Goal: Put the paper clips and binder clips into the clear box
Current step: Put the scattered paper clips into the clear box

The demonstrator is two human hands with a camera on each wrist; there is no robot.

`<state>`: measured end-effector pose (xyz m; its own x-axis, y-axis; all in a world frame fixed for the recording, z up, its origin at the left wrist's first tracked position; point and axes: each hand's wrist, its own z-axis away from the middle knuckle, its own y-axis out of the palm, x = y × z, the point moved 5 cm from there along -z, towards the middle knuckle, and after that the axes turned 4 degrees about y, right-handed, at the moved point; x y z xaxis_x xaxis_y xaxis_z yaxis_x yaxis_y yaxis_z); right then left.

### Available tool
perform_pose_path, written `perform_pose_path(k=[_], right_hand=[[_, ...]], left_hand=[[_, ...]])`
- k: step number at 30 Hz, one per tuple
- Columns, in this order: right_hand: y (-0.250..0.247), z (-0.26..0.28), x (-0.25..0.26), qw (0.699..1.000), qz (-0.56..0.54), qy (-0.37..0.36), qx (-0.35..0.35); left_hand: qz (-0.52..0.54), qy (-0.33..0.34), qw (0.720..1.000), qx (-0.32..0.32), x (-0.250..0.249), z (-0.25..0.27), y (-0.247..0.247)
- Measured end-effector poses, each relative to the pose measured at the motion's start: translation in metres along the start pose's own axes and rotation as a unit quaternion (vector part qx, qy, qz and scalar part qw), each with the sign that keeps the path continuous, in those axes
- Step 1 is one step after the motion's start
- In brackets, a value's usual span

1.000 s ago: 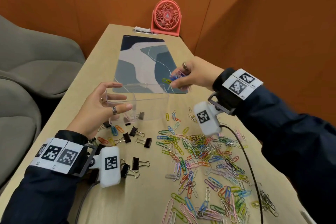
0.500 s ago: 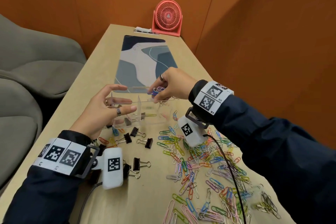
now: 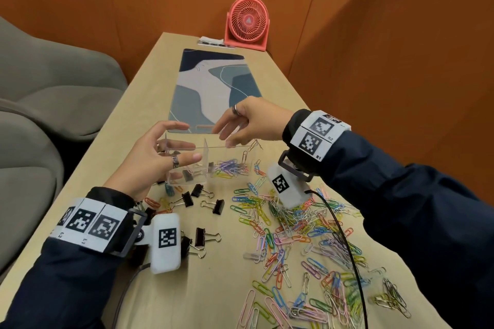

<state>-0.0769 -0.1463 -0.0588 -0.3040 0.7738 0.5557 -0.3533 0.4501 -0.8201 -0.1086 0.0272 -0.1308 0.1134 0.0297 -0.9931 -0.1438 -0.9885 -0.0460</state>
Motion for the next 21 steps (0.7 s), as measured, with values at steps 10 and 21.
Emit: perform_pose_path(k=[10,21], right_hand=[[-0.016,0.021,-0.057,0.972,-0.038,0.077,-0.217],[0.017,0.028,-0.059,0.952,-0.257,0.129,-0.106]], left_hand=[[0.012,0.004,1.000,-0.018,0.001,-0.001,-0.007],[-0.012,0.004,1.000,-0.024,-0.002,0.001,-0.008]])
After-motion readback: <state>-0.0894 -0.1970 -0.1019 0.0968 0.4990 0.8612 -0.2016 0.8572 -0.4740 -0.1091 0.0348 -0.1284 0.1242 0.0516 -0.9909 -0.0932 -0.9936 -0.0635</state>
